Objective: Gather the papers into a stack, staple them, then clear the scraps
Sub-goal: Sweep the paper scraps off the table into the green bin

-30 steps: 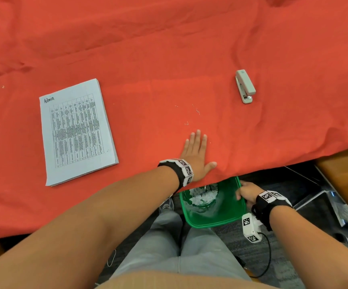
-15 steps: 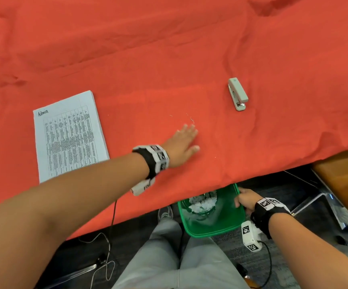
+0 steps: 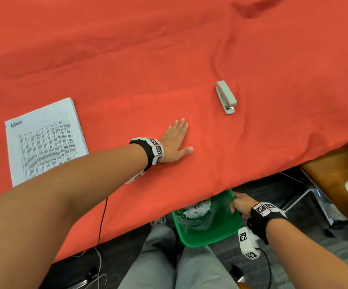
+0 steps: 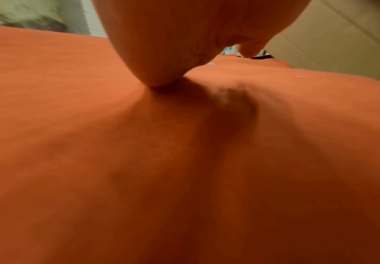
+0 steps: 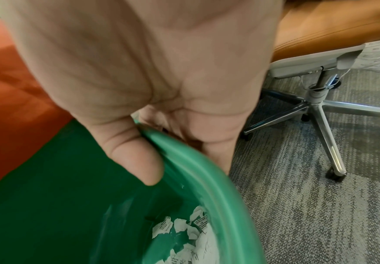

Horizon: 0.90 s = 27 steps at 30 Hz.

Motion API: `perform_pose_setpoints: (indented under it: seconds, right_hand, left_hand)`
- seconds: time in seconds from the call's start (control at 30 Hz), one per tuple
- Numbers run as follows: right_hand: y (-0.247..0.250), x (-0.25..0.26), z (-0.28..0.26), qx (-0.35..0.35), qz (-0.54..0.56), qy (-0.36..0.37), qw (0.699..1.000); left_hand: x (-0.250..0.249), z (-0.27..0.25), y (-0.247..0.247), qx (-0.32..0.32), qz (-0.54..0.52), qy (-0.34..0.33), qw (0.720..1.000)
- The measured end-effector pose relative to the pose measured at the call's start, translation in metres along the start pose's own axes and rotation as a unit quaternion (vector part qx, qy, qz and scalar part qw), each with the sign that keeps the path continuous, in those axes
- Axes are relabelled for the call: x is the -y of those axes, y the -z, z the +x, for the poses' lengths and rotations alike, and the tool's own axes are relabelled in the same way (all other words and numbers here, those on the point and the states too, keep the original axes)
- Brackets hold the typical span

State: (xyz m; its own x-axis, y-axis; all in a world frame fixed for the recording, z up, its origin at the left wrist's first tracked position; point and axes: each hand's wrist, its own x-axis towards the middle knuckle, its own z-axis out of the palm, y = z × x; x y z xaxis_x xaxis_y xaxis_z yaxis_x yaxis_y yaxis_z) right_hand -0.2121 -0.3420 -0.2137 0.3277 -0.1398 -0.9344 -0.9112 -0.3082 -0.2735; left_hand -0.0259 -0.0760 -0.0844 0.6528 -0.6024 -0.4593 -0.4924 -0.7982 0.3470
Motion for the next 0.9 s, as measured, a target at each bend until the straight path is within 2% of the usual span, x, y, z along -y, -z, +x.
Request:
perform_pose_setpoints:
  seconds: [0.1,0.23,0.3,0.43,0.53,0.9]
  right_hand:
    - [-0.002,-0.003,0.006,0.003,0.013,0.006,1.0]
    - [-0.003,-0.011,0.018,0.013,0.018,-0.002,1.0]
    - [-0.001,-0.011,0.018,0.011,0.02,-0.007,1.0]
    - [0.0,-0.005,0.014,0.006,0.011,0.002,1.0]
    - [-0.001,0.004,0.0,-0.003,0.004,-0.001,1.0]
    - [0.001,0.016,-0.022,0.017,-0.029,0.018,0.999]
  left_hand:
    - [-0.024,-0.022,-0.017,0.047,0.02,-0.07,0.996]
    - [-0.046,-0.058,-0.038,0.119,0.046,-0.165,0.978]
    - [-0.046,-0.062,-0.03,0.107,0.036,-0.16,0.981]
    - [-0.017,-0.036,-0.001,0.025,-0.003,-0.039,0.999]
    - [-0.008,-0.024,-0.005,0.024,0.015,0.015,0.999]
    - [-0.109,-0.083,-0.08,0.116,0.022,-0.142,0.983]
